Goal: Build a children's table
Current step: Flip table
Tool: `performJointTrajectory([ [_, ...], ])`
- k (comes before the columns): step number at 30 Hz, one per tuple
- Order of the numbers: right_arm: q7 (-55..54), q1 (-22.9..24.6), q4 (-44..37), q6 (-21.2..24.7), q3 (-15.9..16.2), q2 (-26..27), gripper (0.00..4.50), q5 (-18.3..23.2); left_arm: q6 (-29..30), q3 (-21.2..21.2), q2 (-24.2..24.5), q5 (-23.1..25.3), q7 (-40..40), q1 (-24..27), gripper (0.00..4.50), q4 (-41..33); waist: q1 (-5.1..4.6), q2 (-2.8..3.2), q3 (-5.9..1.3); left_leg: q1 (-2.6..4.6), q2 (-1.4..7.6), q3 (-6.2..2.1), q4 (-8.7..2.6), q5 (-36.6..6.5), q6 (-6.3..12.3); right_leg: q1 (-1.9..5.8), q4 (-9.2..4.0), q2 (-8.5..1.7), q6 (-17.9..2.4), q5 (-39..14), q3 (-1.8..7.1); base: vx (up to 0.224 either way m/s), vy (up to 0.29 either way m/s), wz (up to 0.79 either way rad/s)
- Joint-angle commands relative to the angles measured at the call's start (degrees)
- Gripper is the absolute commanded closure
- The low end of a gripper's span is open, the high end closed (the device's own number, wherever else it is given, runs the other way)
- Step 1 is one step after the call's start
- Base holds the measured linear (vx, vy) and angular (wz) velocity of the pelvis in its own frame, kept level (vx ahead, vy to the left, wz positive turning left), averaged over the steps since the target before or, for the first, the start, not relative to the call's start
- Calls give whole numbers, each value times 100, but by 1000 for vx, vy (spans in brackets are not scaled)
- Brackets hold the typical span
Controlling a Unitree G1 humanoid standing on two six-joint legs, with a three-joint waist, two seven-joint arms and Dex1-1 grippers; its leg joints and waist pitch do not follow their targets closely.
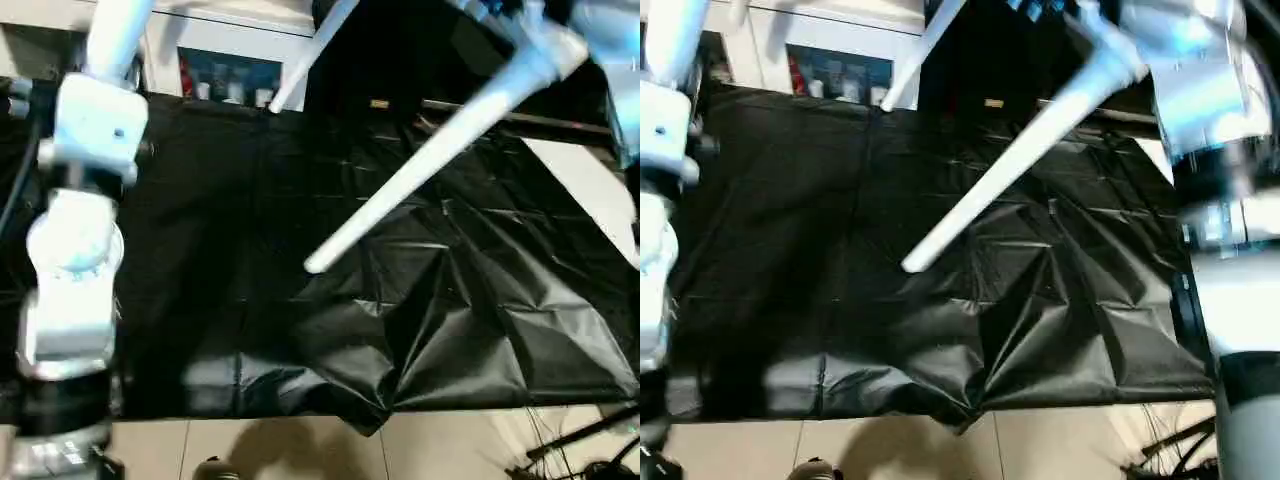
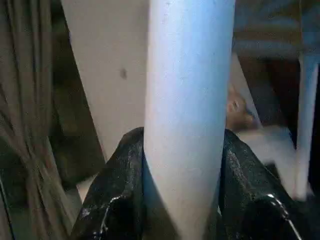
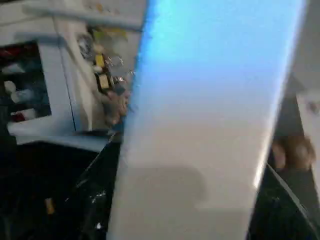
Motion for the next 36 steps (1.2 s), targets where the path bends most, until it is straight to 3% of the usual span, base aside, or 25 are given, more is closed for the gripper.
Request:
performJointTrajectory([
  [1, 544, -85, -138, -709, 496, 352, 212, 68, -54, -295, -84, -93, -10, -92, 284, -13, -82, 158, -380, 94, 36, 27, -397, -1687, -187, 193, -427, -234, -611, -1432, 94, 0, 0, 0],
  [2, 558, -166, -43, -786, 522, 425, 194, 61, -65, -287, -101, -109, 5, -17, 285, 4, -99, 126, -384, 106, 44, 31, -387, -1660, -201, 181, -420, -228, -623, -1348, 89, 0, 0, 0],
  [4, 560, -288, 94, -894, 530, 534, 184, 63, -65, -278, -121, -94, 23, 80, 286, 15, -135, 136, -395, 135, 64, 33, -378, -1708, -236, 159, -394, -216, -692, -1156, 64, 0, 0, 0],
  [7, 564, -420, 242, -1050, 506, 689, 144, 97, -77, -259, -148, -56, 35, 187, 287, 29, -182, 51, -369, 134, 85, 38, -381, -1823, -204, 145, -408, -229, -690, -1273, 51, 0, 0, 0],
  [12, 604, -488, 529, -1384, 388, 952, 94, 221, -13, -264, -172, 37, 109, 284, 288, -3, -174, 52, -363, 160, 110, 38, -394, -1717, -313, 147, -376, -233, -702, -936, 20, 0, 0, 0],
  [15, 586, -450, 541, -1427, 399, 1006, 90, 194, -53, -308, -167, 53, 144, 344, 288, 17, -186, 41, -353, 166, 113, 20, -415, -1903, -396, 149, -386, -233, -643, -1045, 4, 0, 0, 0],
  [16, 557, -434, 555, -1494, 367, 1029, 68, 218, -73, -325, -163, 59, 149, 366, 288, 35, -180, 26, -363, 175, 112, 19, -410, -1936, -408, 152, -389, -241, -631, -1059, 1, 0, 0, 0],
  [21, 75, -329, 563, -1977, 81, 1186, 45, 385, -129, -309, -155, 55, 151, 410, 288, 146, -176, 6, -369, 141, 104, 17, -408, -1874, -418, 172, -391, -270, -581, -1107, 5, 0, 0, 0],
  [25, 65, 88, 147, -2387, -112, 1334, 44, 795, -125, -276, -116, 37, 166, 437, 288, 225, -174, 16, -387, 149, 117, 29, -402, -1678, -416, 183, -364, -260, -582, -825, -5, 0, 0, 0],
  [26, 26, 221, 34, -2504, -79, 1326, 44, 762, -122, -290, -92, 50, 154, 445, 288, 248, -167, 38, -386, 155, 114, 35, -405, -1599, -415, 190, -365, -256, -581, -729, -4, 0, 0, 0],
  [29, -82, 434, -114, -2699, -53, 1321, 44, 685, -125, -304, -87, 41, 151, 461, 288, 279, -170, 30, -406, 156, 108, 38, -398, -1486, -441, 220, -349, -248, -569, -639, -11, 0, 0, 0],
  [30, -71, 495, -147, -2734, -96, 1354, 44, 768, -130, -307, -84, 43, 154, 460, 288, 296, -177, 23, -407, 150, 106, 38, -398, -1484, -438, 225, -352, -247, -570, -685, -9, 0, 0, 0],
  [31, 17, 732, -338, -2880, -172, 1455, 44, 1072, -134, -302, -82, 18, 141, 454, 288, 368, -178, 54, -398, 151, 103, 40, -403, -1551, -428, 218, -364, -250, -554, -754, -2, 0, 0, 0],
  [33, 110, 925, -465, -3010, -173, 1508, 44, 1275, -150, -302, -78, 8, 133, 453, 288, 428, -190, 39, -400, 159, 110, 27, -409, -1714, -427, 207, -380, -253, -519, -905, -10, 0, 0, 0],
  [36, 433, 1513, -786, -2718, -88, 1617, 44, 1653, -167, -285, -64, -86, 71, 468, 288, 567, -177, 52, -384, 181, 113, 22, -430, -1872, -373, 191, -423, -245, -504, -1042, -8, 0, 0, 0],
])
